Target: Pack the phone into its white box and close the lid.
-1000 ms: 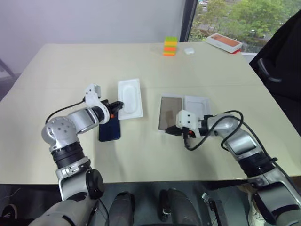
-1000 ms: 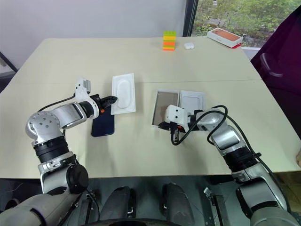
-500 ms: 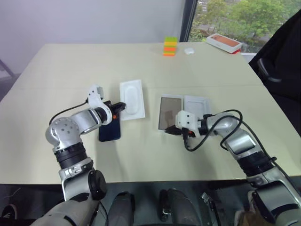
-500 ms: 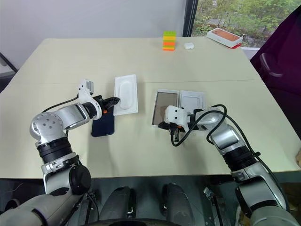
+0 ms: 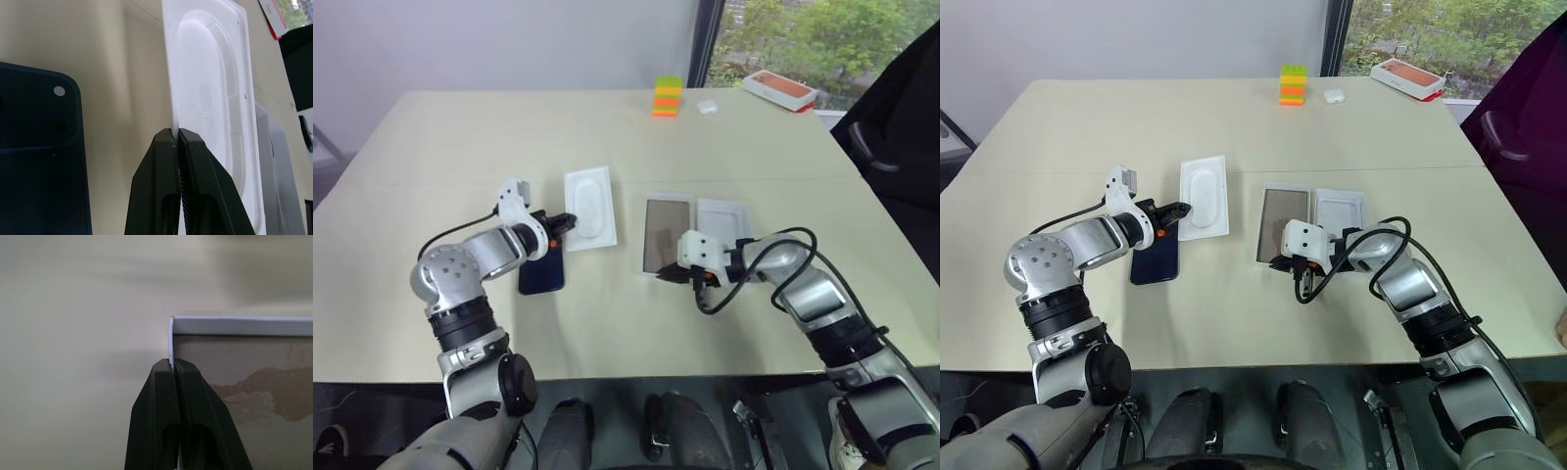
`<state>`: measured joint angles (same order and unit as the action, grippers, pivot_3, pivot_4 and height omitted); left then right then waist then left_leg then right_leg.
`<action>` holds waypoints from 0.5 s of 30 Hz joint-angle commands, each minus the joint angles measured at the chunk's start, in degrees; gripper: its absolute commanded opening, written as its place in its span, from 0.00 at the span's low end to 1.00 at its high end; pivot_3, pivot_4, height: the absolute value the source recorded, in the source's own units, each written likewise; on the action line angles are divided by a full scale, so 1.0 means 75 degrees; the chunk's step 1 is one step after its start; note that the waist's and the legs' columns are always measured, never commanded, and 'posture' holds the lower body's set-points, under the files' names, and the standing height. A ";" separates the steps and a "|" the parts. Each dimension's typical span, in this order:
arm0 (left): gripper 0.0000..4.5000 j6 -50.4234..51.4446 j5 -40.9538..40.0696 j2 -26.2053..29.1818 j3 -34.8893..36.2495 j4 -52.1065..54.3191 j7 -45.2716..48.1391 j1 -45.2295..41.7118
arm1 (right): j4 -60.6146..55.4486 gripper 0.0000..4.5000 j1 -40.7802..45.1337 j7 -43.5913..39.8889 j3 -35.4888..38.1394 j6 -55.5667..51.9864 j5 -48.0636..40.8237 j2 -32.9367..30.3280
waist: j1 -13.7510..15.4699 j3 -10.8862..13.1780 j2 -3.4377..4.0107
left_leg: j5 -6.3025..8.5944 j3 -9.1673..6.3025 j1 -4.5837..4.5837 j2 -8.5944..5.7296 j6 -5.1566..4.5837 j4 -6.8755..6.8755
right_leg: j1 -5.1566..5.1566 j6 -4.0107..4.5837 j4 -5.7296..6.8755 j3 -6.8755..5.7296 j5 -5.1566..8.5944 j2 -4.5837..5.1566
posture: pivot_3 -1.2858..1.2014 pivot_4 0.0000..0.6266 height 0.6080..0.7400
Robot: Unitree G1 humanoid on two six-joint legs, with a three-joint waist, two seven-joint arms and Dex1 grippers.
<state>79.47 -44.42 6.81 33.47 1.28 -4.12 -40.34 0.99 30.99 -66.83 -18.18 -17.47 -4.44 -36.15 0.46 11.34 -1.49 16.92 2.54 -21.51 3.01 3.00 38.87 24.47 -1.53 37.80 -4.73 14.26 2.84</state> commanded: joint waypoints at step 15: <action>0.00 0.1027 -0.0405 -0.0214 0.0603 0.0318 -0.0446 -0.0764 | -0.0922 0.01 -0.0412 0.0331 -0.0646 -0.0169 0.0046 0.0710 | -0.0025 0.0006 -0.0007 | -0.0001 -0.0001 -0.0005 0.0000 0.0002 -0.0018 | 0.0003 -0.0002 -0.0024 -0.0005 0.0001 -0.0002 | 0.52 0.24 1.00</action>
<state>86.13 -46.72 5.27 37.49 1.22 -7.15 -44.73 -6.05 27.50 -64.76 -22.31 -19.67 -4.62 -31.28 0.27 11.38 -1.54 16.91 2.53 -21.54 3.01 3.01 38.73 24.49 -1.54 37.62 -4.77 14.26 2.82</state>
